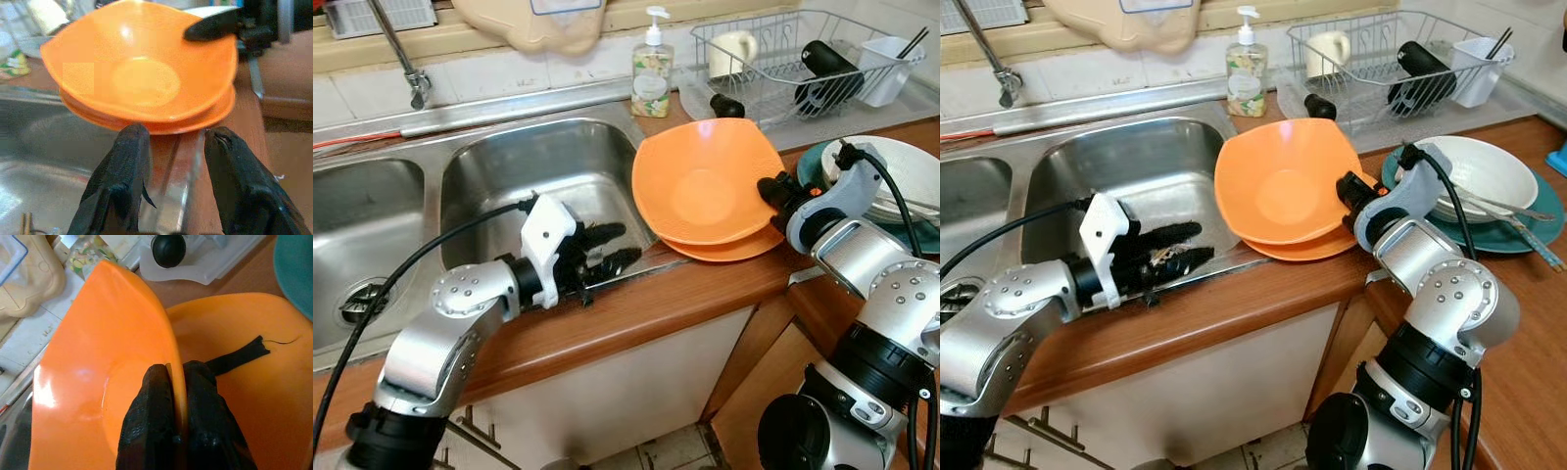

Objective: Kitchen organization

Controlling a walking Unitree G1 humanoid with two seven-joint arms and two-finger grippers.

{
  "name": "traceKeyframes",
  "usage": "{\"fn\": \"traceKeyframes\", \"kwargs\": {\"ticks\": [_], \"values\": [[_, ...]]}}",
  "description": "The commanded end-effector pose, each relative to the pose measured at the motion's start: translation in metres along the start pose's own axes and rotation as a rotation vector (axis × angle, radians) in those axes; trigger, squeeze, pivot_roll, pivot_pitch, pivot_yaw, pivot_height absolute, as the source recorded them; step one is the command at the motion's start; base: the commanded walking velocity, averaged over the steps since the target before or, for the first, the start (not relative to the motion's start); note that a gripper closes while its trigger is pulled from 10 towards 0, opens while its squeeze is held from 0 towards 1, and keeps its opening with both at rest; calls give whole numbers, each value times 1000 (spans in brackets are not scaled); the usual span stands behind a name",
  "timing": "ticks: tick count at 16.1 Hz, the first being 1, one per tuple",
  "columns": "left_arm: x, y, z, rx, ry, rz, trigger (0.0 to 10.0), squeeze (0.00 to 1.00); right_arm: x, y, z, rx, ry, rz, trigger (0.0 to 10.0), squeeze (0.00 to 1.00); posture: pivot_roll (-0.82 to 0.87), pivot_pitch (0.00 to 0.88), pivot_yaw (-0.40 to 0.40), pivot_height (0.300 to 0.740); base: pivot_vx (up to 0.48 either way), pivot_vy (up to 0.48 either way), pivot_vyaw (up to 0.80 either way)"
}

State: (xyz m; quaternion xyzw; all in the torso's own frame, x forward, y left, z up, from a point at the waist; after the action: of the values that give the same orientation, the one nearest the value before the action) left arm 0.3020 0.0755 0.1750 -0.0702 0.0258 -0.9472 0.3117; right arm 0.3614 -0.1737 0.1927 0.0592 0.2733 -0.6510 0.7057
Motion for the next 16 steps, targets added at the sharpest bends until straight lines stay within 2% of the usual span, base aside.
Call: {"fn": "traceKeyframes", "kwargs": {"ticks": [1,4,5,7,8,10,13,15,16], "values": [[-12,-1,7,27,4,56,10000,0,-5,2,4,13,-14,15,0,0,-164,0,60,740,0,0,0],[-25,2,17,81,-38,116,10000,0,-22,-3,24,121,-66,106,0,0,-168,0,69,740,0,0,0],[-29,3,23,116,-71,127,10000,1000,-29,-6,32,158,-95,142,0,0,-170,0,73,740,0,0,0],[-35,6,35,196,-139,144,10000,1000,-45,-15,46,227,-178,224,0,0,-172,0,78,740,0,0,0],[-38,8,39,228,-188,147,10000,0,-54,-20,51,256,-214,266,0,0,-173,0,77,740,0,0,0],[-37,12,38,256,-277,119,10000,0,-70,-29,54,289,-275,357,0,0,-176,0,84,740,0,0,0],[-34,19,36,271,-362,88,10000,0,-89,-40,50,315,-298,476,0,0,-176,0,91,740,0,0,0],[-34,20,42,320,-430,68,10000,0,-99,-46,46,323,-292,540,863,0,-176,0,99,740,0,0,0],[-36,20,44,339,-451,70,9490,0,-100,-46,45,322,-288,546,1216,0,-177,0,101,740,0,0,0]]}}
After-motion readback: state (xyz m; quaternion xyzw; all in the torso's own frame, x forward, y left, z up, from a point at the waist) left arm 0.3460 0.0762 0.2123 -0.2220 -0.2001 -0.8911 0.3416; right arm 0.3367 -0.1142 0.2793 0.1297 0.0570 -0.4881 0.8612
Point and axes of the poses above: a point about 5 cm out from each wrist's last joint towards the gripper, its own y axis pointing out of the wrist towards the gripper, its own z axis along the axis of the wrist's last joint, x = y × z, the point moved 6 cm from there along y, pointing out of the wrist towards the gripper, and after that the axes turned 11 degrees about -y, right-handed, at the moved point
